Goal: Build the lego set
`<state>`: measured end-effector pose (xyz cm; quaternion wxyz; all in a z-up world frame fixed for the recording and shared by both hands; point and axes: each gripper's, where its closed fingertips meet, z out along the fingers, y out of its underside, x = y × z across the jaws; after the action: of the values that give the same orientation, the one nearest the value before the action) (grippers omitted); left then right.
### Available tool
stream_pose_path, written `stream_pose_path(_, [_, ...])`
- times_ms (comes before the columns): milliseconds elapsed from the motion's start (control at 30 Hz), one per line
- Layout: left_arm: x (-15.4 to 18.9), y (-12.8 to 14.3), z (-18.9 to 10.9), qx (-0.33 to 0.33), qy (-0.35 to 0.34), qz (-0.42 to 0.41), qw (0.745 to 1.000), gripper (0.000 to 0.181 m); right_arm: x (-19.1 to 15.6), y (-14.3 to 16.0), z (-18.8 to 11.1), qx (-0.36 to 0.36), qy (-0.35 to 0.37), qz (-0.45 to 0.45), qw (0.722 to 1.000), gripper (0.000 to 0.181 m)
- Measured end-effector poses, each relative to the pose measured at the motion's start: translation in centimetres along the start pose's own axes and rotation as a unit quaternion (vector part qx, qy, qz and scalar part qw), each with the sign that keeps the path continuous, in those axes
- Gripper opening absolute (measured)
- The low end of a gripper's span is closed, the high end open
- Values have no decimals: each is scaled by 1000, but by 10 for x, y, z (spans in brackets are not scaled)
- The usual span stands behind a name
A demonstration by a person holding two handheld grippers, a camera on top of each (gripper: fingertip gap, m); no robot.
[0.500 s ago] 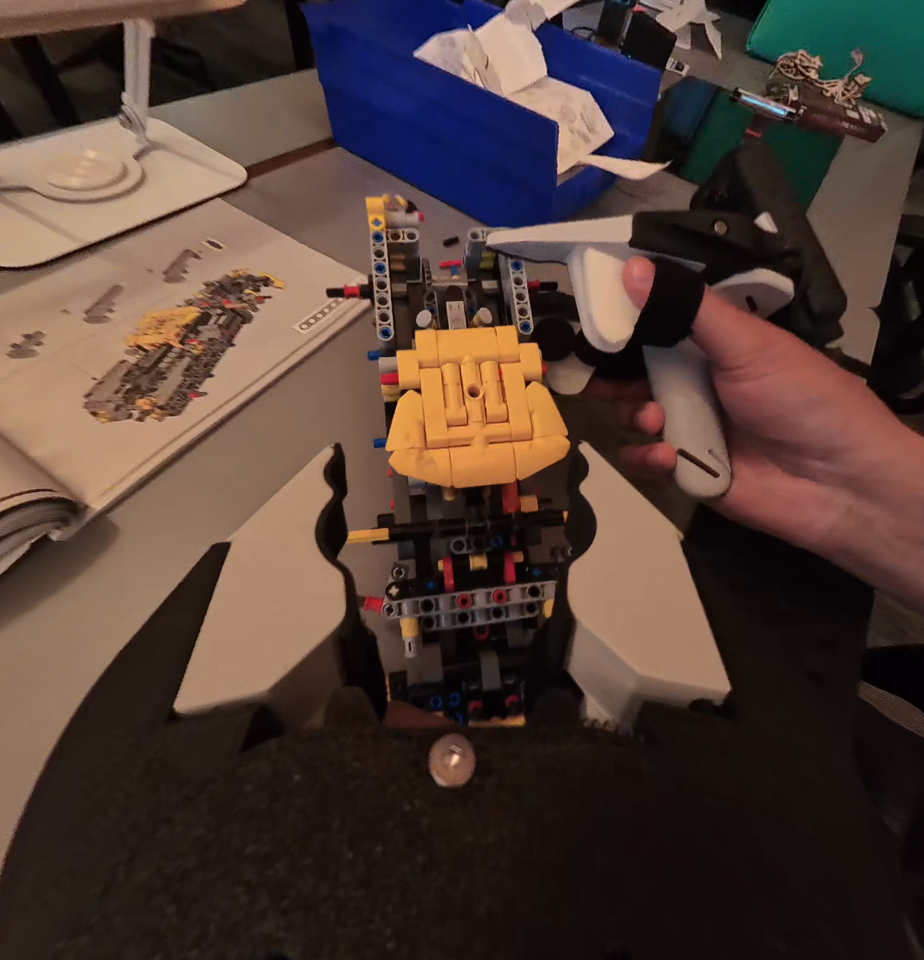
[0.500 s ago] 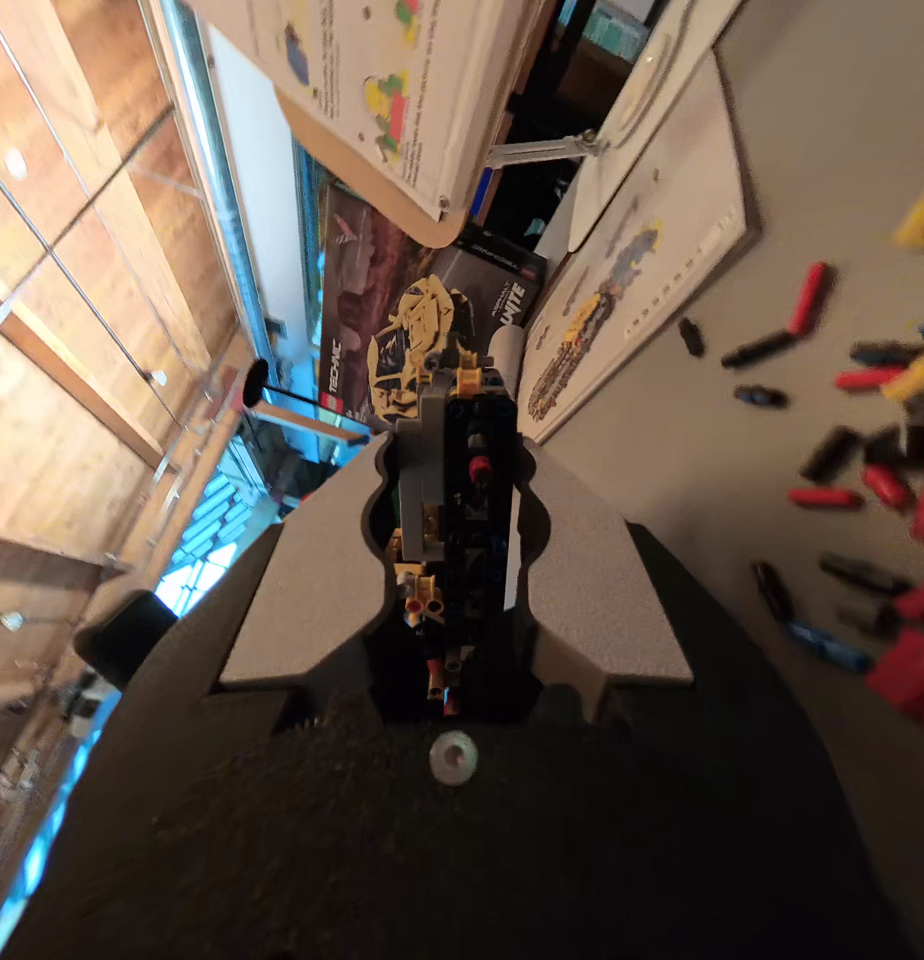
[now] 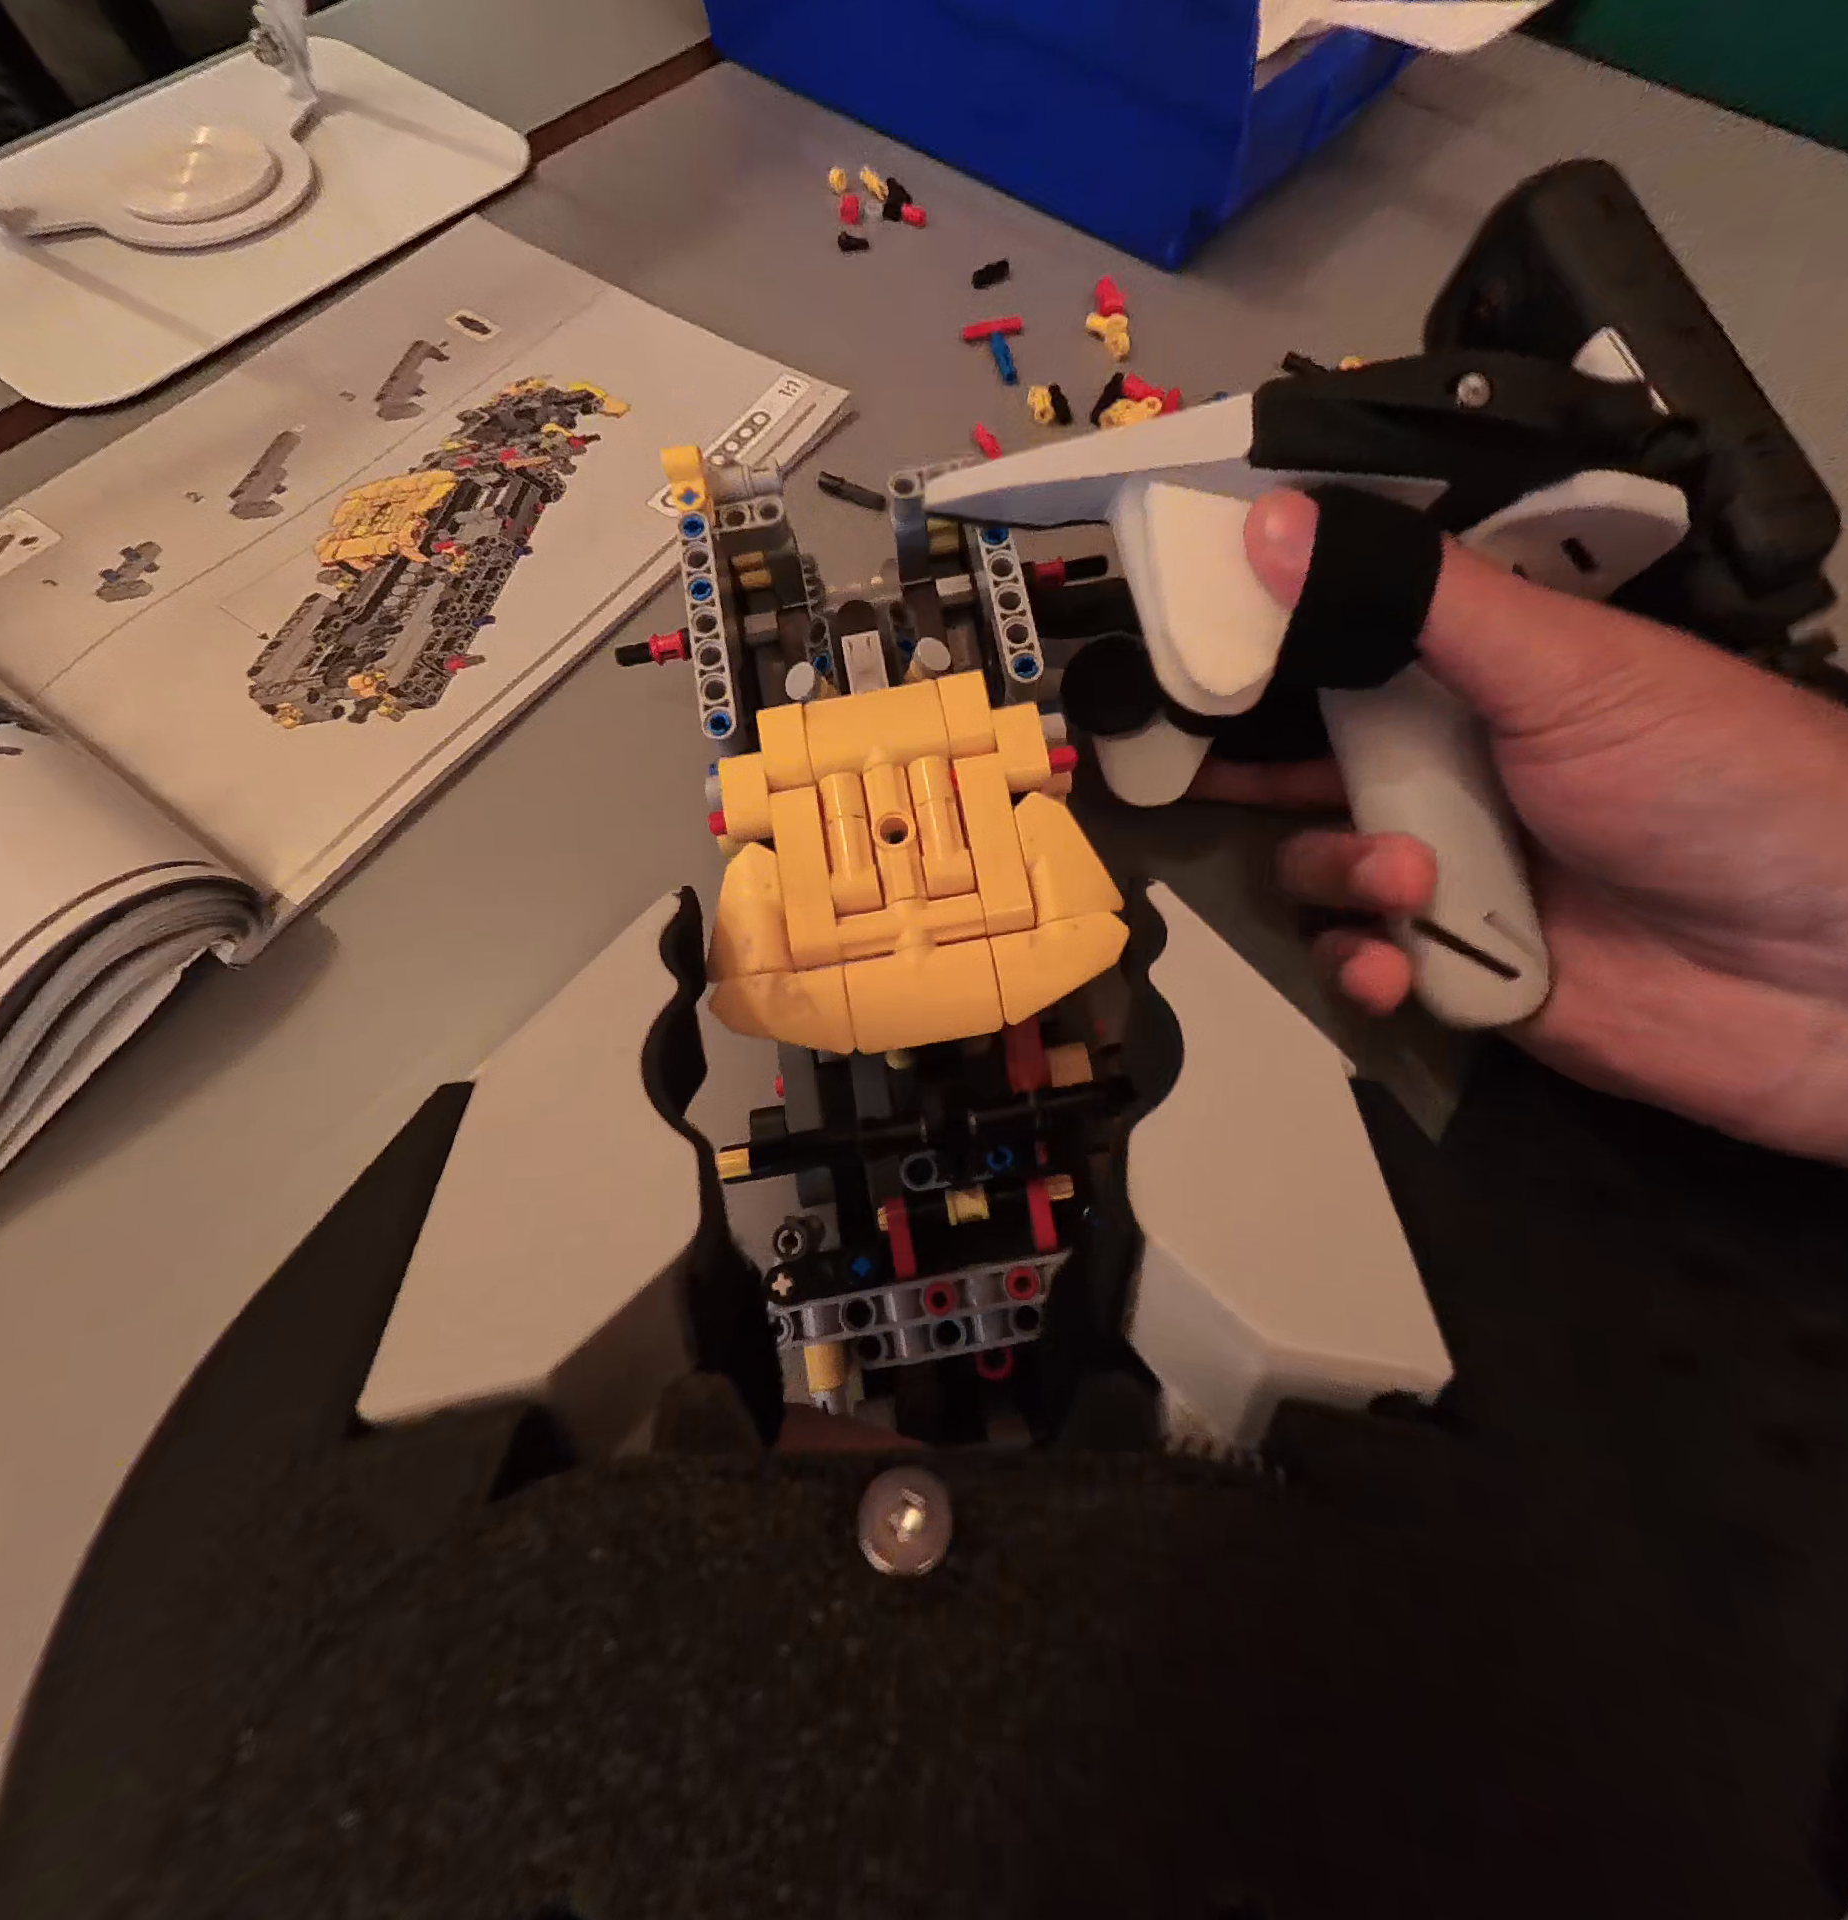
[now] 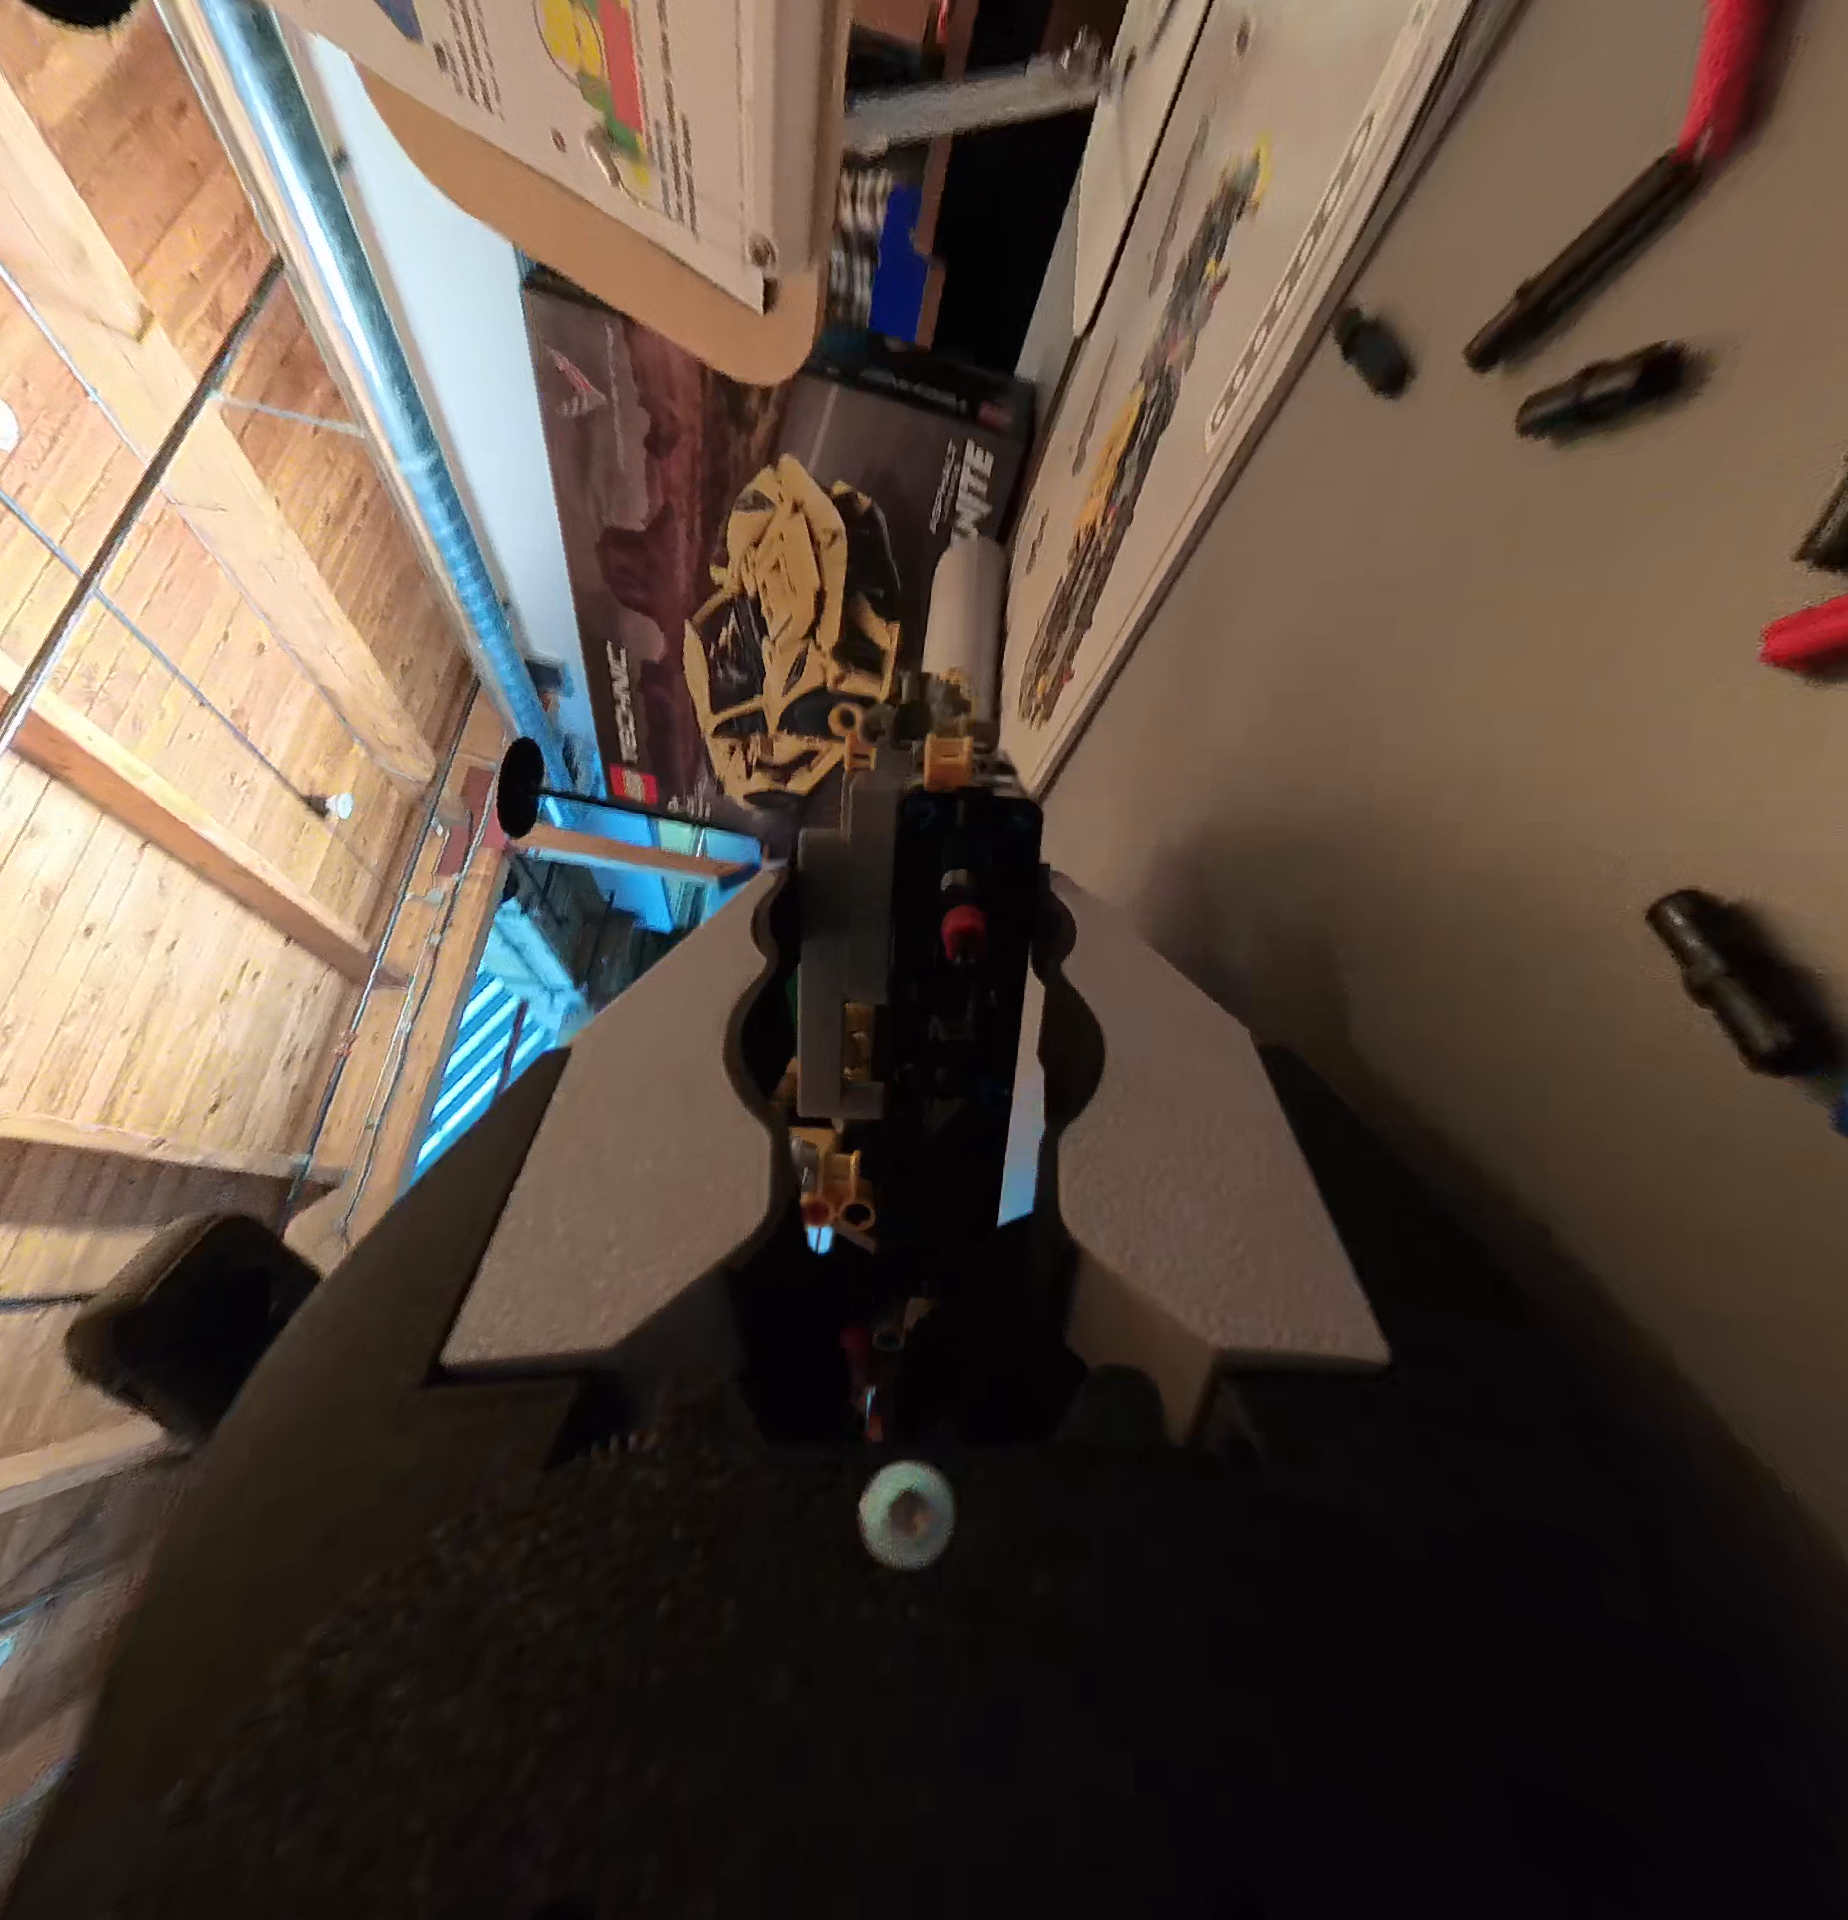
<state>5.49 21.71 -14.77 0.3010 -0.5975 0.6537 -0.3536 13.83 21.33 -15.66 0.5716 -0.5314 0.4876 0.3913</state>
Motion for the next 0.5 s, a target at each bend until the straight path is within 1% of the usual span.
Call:
stream_pose_path(67, [-6, 2, -3, -10, 16, 14, 1000, 81, 0, 8, 1, -48, -1, -13, 999, 44])
stream_pose_path(167, [-13, 5, -5, -24, 56, 39, 997, 81, 1, 18, -6, -128, -4, -14, 992, 44])
stream_pose_path(233, [-13, 5, -4, -22, 87, 75, 993, 81, 3, 20, -13, -159, -1, -22, 987, 44])
stream_pose_path(333, [-13, 11, -2, -39, 127, 119, 984, 81, 11, 36, -25, -250, 27, -52, 966, 53])
stream_pose_path(400, [-13, 11, -2, -49, 154, 136, 977, 81, 14, 37, -32, -270, 43, -88, 958, 50])
stream_pose_path(500, [-13, 12, -2, -64, 179, 166, 968, 81, 16, 43, -41, -306, 57, -130, 941, 51])
